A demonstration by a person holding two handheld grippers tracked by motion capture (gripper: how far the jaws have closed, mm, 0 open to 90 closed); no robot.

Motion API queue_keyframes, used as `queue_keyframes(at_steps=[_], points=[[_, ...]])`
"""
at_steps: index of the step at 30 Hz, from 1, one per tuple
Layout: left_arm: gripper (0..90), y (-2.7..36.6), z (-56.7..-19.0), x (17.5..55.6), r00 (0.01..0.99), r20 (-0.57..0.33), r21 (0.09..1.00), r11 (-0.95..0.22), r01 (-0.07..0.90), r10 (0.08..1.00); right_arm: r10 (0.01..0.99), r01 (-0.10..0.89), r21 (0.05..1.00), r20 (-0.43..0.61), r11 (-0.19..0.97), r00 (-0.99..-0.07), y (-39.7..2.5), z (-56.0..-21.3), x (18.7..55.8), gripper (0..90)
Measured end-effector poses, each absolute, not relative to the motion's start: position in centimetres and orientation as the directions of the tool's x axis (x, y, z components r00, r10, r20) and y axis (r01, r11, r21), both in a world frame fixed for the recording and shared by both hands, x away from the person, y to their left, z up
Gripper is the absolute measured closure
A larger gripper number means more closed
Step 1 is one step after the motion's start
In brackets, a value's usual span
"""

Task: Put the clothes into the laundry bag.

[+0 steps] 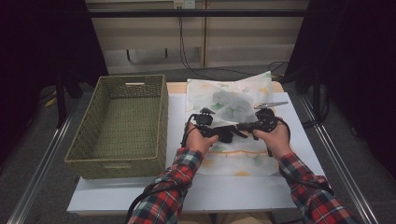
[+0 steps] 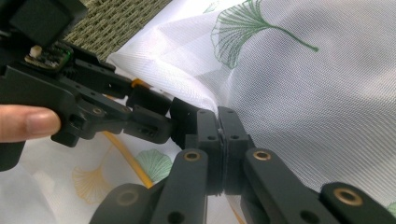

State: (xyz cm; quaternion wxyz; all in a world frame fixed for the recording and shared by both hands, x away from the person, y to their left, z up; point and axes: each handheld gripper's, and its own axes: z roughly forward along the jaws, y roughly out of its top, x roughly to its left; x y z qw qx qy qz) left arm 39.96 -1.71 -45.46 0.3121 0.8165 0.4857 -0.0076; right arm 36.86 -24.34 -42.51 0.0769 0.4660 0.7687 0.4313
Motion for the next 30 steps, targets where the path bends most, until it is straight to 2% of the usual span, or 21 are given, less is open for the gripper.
queue_keyframes(at_steps=[1,8,19,22,25,27,28,29,30], points=[[65.9,-2.0,-45.7,39.9,0.522,-0.329,0.498,-0.325,0.804,0.787,0.782,0.65,0.735,0.286,0.192,-0.554,-24.4,-42.5,36.9,89.7],[78.2,-2.8,-46.1,40.5,0.52,-0.324,0.526,-0.306,0.793,0.79,0.782,0.651,0.734,0.285,0.194,-0.554,-24.4,-42.6,36.9,89.6],[82.3,-3.2,-46.1,41.3,0.512,-0.31,0.595,-0.256,0.762,0.801,0.779,0.653,0.731,0.288,0.197,-0.557,-24.3,-42.7,36.8,89.7],[81.9,-3.2,-46.1,41.3,0.506,-0.323,0.606,-0.236,0.76,0.8,0.778,0.653,0.73,0.285,0.203,-0.561,-24.2,-42.8,36.8,89.6],[79.5,-3.0,-46.0,41.1,0.502,-0.348,0.581,-0.237,0.778,0.792,0.777,0.653,0.729,0.283,0.206,-0.562,-24.2,-42.8,36.8,89.7],[74.8,-2.8,-45.7,40.8,0.494,-0.374,0.555,-0.237,0.797,0.785,0.779,0.652,0.73,0.281,0.206,-0.56,-24.2,-42.8,36.8,89.7],[66.0,-2.7,-45.7,40.8,0.501,-0.38,0.548,-0.247,0.799,0.778,0.778,0.652,0.729,0.281,0.207,-0.561,-24.3,-42.8,36.7,89.7],[62.3,-2.6,-45.6,40.6,0.506,-0.395,0.547,-0.247,0.8,0.766,0.779,0.653,0.728,0.281,0.207,-0.561,-24.3,-42.7,36.7,89.6],[62.3,-2.5,-45.4,40.4,0.514,-0.384,0.554,-0.254,0.793,0.767,0.779,0.653,0.728,0.281,0.207,-0.561,-24.3,-42.7,36.7,89.6]])
